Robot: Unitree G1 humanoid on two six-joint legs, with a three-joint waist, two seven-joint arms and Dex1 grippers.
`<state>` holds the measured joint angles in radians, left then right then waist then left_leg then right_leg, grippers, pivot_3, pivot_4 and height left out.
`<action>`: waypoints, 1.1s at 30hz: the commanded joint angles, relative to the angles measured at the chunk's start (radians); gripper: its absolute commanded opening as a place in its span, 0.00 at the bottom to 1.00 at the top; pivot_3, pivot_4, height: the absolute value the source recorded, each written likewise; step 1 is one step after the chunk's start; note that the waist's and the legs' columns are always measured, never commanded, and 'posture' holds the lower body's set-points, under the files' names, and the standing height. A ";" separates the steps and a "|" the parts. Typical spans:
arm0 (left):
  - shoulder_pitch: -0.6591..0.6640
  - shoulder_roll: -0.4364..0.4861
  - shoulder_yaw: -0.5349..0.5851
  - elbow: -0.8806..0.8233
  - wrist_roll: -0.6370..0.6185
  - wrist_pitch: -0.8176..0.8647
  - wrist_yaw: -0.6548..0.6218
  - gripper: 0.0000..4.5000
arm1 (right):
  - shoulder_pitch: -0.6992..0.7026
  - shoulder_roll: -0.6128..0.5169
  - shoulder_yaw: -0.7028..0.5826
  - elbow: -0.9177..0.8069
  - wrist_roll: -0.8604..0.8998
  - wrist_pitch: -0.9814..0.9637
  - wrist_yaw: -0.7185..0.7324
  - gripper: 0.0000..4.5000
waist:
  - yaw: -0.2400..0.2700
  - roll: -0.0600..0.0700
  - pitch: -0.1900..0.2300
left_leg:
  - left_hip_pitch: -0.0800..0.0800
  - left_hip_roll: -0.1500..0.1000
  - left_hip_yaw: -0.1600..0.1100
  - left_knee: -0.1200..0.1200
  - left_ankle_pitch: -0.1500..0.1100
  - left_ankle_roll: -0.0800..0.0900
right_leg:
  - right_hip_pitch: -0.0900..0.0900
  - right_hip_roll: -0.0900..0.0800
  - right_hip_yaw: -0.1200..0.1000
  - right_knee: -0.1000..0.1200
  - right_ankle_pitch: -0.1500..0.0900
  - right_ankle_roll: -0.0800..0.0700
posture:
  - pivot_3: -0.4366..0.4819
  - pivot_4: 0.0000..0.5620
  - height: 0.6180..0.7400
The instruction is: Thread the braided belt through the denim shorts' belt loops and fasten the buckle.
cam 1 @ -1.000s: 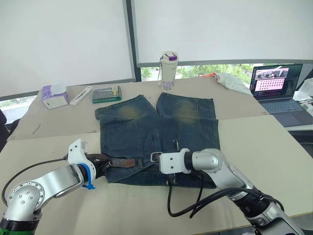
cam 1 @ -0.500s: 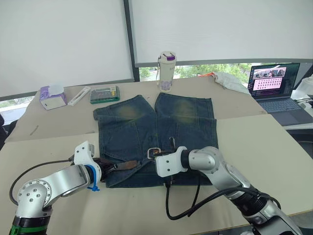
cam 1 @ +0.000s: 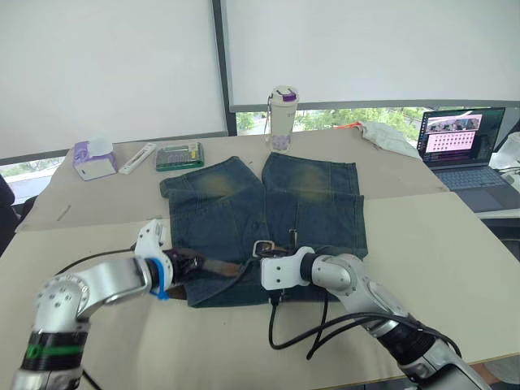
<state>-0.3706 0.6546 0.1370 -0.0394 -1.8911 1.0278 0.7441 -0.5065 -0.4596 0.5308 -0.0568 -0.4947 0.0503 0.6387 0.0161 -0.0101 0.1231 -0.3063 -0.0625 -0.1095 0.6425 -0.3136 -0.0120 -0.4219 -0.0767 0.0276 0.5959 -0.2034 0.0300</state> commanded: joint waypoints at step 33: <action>0.086 -0.269 0.074 -0.187 -0.081 -0.080 0.176 0.00 | 0.181 -0.086 -0.109 -0.278 0.182 0.265 0.325 0.20 | -0.002 -0.002 -0.003 | 0.000 0.005 -0.004 0.000 0.000 -0.001 | 0.001 0.001 -0.001 0.000 0.000 0.000 | 0.48 0.27 1.00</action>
<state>-0.2386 0.3964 0.2048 -0.1959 -1.9616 0.9571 1.0027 -0.3386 -0.5557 0.4237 -0.2889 -0.3808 0.2713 0.9135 0.0142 -0.0126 0.1199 -0.3069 -0.0574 -0.1120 0.6432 -0.3131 -0.0130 -0.4213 -0.0755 0.0260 0.5955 -0.2037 0.0298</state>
